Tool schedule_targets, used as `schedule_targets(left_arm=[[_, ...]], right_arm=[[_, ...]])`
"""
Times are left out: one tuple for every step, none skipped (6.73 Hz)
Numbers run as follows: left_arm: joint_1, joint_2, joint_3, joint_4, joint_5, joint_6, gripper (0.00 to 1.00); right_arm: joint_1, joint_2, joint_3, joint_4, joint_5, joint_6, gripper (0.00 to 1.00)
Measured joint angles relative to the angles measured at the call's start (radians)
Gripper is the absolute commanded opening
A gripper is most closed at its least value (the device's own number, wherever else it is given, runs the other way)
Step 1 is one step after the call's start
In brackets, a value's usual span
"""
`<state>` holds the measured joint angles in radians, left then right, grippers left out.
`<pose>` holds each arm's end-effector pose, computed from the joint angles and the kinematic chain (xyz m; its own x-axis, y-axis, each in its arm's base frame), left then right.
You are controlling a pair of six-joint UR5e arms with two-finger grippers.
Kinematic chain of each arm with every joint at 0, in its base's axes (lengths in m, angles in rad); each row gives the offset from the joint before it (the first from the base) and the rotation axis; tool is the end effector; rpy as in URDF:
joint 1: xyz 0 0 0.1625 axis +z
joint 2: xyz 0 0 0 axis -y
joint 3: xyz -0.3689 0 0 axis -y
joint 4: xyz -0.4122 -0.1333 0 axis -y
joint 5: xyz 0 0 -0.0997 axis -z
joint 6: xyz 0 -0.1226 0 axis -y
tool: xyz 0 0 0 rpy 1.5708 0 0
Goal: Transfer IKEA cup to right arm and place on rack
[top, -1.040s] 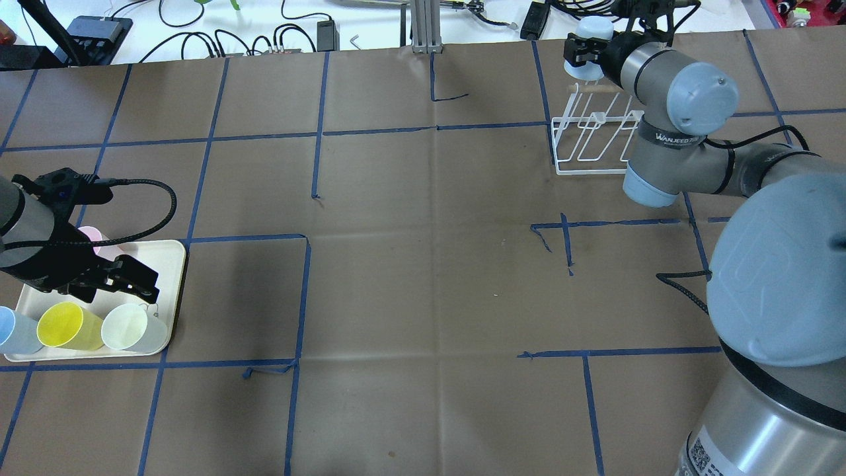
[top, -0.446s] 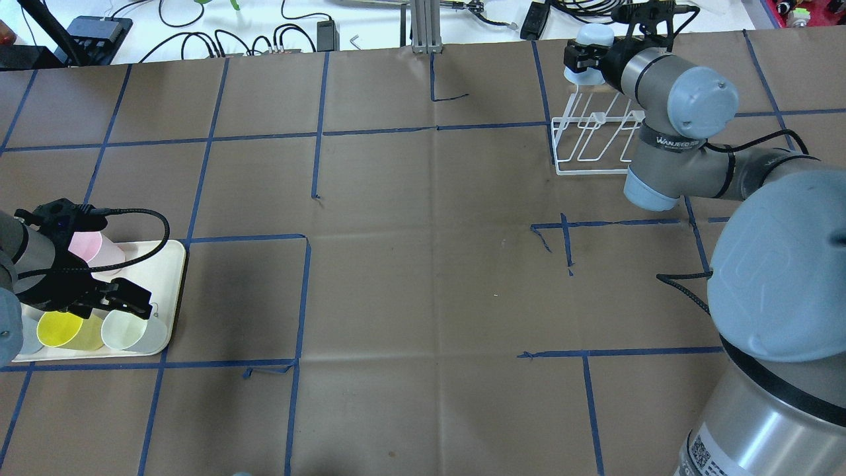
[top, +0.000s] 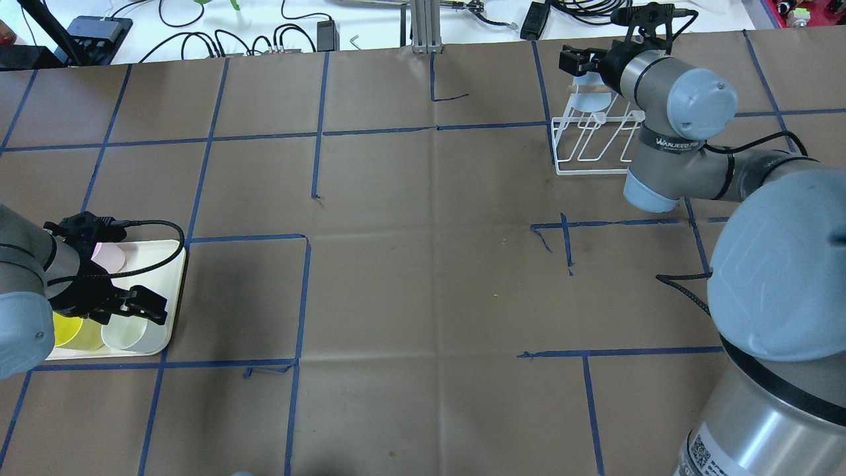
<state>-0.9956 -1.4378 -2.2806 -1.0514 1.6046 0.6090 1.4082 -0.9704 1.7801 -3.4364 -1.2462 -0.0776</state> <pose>0.1033 -0.3967 0.1753 -0.9994 0.0346 0.0051 0.0349 0.9972 0.0664 0.0660 -0.6624 0.1980 -0.9834 -0.1578 -0.0891 0.0035 0.4751 -0.8799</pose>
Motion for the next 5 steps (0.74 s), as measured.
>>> schedule_targets(left_arm=[[0.000, -0.034, -0.028, 0.069, 0.003, 0.001, 0.99], [0.001, -0.058, -0.045, 0.113, 0.008, 0.002, 0.98], [0.001, -0.069, -0.052, 0.131, 0.014, 0.001, 0.79], [0.001, -0.074, -0.055, 0.136, 0.017, 0.000, 0.40], [0.000, -0.076, -0.055, 0.136, 0.022, -0.002, 0.13]], right_arm=[[0.000, -0.002, -0.001, 0.001, -0.002, 0.001, 1.00], [0.000, -0.009, -0.002, 0.001, -0.005, 0.001, 1.00], [0.003, -0.026, -0.002, 0.002, -0.006, 0.000, 1.00], [0.007, -0.057, -0.002, 0.001, -0.006, 0.001, 1.00], [0.016, -0.099, -0.001, 0.000, -0.007, 0.001, 1.00]])
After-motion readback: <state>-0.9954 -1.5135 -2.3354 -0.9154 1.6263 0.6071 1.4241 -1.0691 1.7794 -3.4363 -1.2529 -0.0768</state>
